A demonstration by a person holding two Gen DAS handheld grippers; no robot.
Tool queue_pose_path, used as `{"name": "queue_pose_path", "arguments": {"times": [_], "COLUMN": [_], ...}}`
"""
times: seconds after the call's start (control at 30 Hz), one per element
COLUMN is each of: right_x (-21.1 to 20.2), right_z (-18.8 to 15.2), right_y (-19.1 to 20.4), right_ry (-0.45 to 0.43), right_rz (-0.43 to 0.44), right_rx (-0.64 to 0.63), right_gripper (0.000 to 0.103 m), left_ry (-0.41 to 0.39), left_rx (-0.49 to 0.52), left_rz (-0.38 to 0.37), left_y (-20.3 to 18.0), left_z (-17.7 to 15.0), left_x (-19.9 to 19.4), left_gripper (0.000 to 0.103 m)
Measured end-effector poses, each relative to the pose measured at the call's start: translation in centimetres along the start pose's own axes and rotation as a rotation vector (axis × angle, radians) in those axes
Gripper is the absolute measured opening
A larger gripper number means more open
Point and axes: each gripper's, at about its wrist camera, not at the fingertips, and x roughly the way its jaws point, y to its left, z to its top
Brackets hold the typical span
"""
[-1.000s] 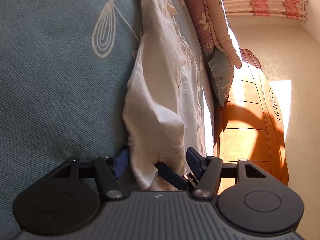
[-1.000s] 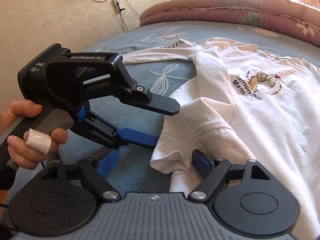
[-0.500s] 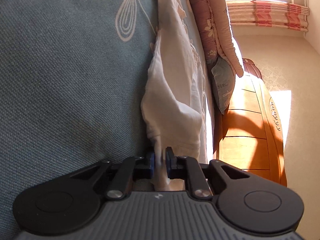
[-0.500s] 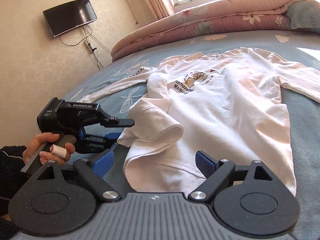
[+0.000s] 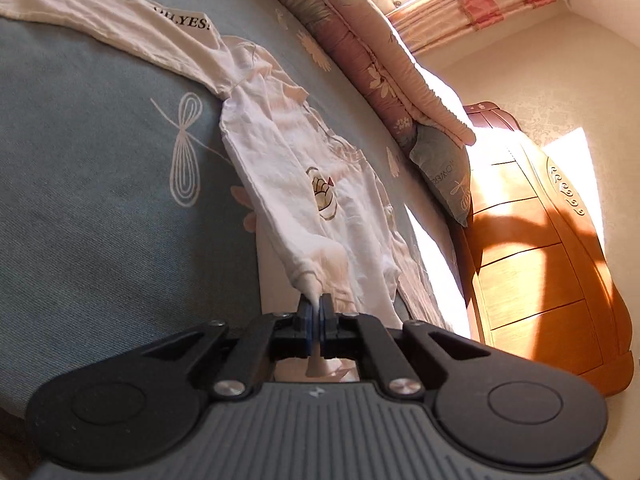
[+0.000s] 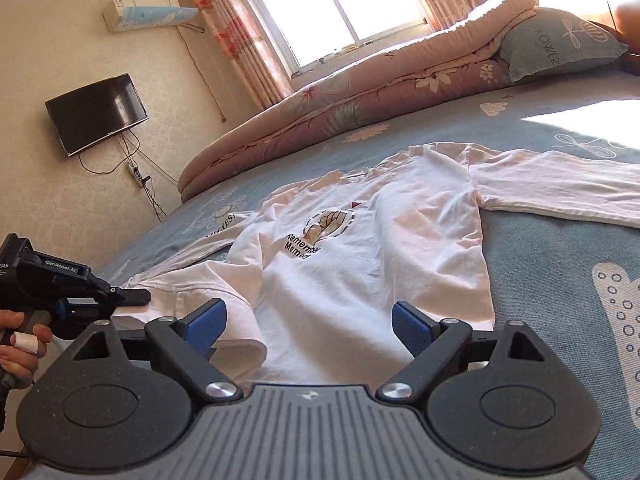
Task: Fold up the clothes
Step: 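Grasp the folded hem edge with the left gripper, then grasp the hem with the right gripper while the left gripper holds it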
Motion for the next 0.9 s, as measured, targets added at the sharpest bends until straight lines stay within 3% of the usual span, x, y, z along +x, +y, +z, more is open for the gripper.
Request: {"name": "queue_pose_path", "arguments": {"times": [0.13, 0.27, 0.47, 0.73, 0.9], "right_x": [-0.3, -0.5, -1.3, -3.7, -3.9], "right_z": [0.1, 0.2, 0.0, 0.2, 0.0], "right_y": [0.0, -0.3, -1.7, -5.4, -8.8], "right_ry": [-0.023, -0.044, -0.06, -0.073, 0.023], "right_rz": [-0.005, -0.022, -0.091, -0.147, -0.102], "right_rx": [0.006, 0.024, 0.071, 0.29, 0.454], "right_gripper": [0.093, 0.093, 0.093, 0.096, 0.097], "left_ry": [-0.033, -0.028, 0.016, 0.055, 0.074], "left_rx": [0.01, -0.013, -0.08, -0.113, -0.141], "left_rz": [0.079, 0.195, 0.296, 0.224, 0.151], "left_y": [0.9, 3.4, 8.4, 11.5, 13.0], "left_z": [0.4, 1.3, 1.7, 1.5, 1.4], "left_x": [-2.4, -2.6, -1.7, -1.8, -1.5], "left_gripper": [0.001, 0.001, 0.001, 0.003, 0.011]}}
